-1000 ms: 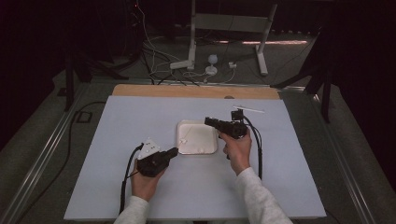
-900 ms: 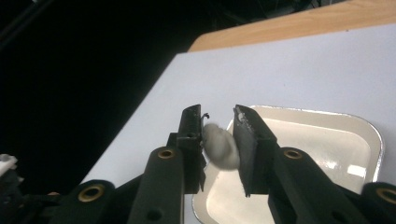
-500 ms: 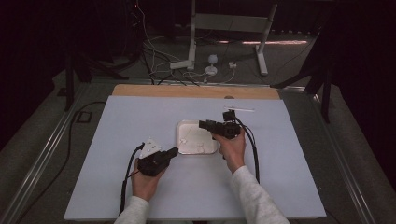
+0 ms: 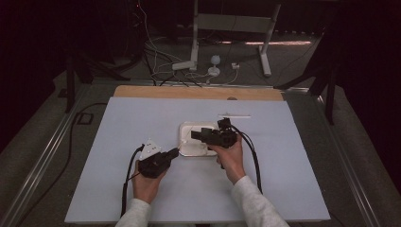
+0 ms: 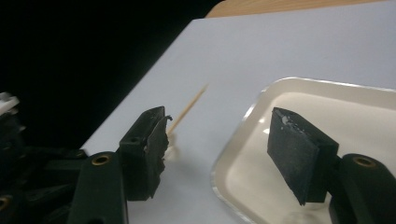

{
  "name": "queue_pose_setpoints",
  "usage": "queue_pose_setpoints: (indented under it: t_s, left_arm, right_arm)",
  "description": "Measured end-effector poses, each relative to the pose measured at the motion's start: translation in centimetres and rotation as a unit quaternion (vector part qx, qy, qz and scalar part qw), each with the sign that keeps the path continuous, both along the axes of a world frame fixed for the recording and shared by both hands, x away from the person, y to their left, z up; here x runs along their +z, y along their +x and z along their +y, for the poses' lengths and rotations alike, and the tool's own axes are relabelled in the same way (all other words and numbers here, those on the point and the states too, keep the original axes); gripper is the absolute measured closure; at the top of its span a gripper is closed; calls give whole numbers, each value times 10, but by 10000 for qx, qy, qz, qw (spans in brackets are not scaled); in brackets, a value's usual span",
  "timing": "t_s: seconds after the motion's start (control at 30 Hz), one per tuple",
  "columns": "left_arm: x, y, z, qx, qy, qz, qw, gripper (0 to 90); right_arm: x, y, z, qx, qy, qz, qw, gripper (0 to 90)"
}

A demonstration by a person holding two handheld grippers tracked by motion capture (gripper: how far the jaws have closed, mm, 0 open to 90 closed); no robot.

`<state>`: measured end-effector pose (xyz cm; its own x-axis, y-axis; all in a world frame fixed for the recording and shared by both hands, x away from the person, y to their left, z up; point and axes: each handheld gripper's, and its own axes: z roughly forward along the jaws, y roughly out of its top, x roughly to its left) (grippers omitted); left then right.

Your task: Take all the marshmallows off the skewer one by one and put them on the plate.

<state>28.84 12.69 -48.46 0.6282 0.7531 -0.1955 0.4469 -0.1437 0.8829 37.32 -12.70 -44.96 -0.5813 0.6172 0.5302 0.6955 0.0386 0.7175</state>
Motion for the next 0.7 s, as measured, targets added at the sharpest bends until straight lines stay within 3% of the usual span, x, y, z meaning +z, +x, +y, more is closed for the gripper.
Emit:
queue_pose_setpoints:
  t_s: [0.23, 0.7]
  left_arm:
    - [1, 0, 1, 34, -33, -12, 10000, 898]
    - [4, -2, -1, 1, -110, -121, 9999, 898]
  right_arm:
    - [-5, -9, 12, 216, 173, 96, 9996, 361]
    - [-14, -15, 31, 418, 220, 161, 9988, 357]
